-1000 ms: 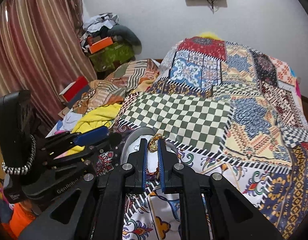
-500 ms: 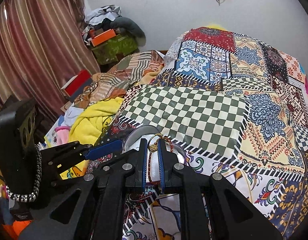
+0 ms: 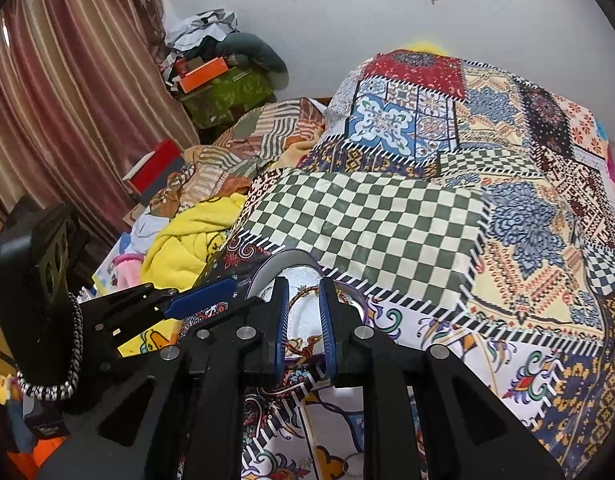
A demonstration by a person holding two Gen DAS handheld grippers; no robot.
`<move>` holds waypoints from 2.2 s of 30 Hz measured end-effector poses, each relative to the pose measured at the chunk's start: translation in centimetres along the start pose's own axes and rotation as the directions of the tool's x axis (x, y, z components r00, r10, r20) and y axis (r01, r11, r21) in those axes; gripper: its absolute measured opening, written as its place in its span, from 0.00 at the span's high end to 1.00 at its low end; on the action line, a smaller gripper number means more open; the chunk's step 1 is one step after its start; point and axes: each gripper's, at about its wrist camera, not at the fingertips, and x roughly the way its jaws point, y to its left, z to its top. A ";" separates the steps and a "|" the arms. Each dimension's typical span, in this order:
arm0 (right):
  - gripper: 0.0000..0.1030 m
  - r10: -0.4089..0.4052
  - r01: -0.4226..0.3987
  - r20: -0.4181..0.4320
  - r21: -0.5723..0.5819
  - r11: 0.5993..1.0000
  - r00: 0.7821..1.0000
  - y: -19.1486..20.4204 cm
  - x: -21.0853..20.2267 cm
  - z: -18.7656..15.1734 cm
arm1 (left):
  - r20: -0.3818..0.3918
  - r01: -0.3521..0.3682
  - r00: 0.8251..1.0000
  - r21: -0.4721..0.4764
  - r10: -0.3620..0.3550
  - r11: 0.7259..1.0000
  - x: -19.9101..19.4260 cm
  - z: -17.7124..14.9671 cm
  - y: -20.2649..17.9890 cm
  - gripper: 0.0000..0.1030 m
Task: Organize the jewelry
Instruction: 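Withdraw both grippers from the tin back toward the remaining jewelry, then grasp the large silver ring on the quilt with the right gripper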
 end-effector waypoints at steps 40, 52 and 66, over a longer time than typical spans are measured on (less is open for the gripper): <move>0.49 -0.219 0.200 0.149 0.132 0.971 0.964 -1.9 -13.9 -6.7 | 0.016 0.011 1.000 0.113 -0.013 0.993 -8.0 -3.1 -6.7 0.61; 0.49 -0.218 0.209 0.046 0.160 0.965 0.975 -3.4 -11.4 -9.5 | -0.152 0.070 0.987 0.142 -0.048 0.987 -2.8 -6.8 -8.4 0.61; 0.49 -0.188 0.196 -0.069 0.155 0.968 0.980 -4.2 -7.6 -11.3 | -0.199 0.087 0.979 0.169 -0.053 0.982 0.7 -8.4 -8.7 0.91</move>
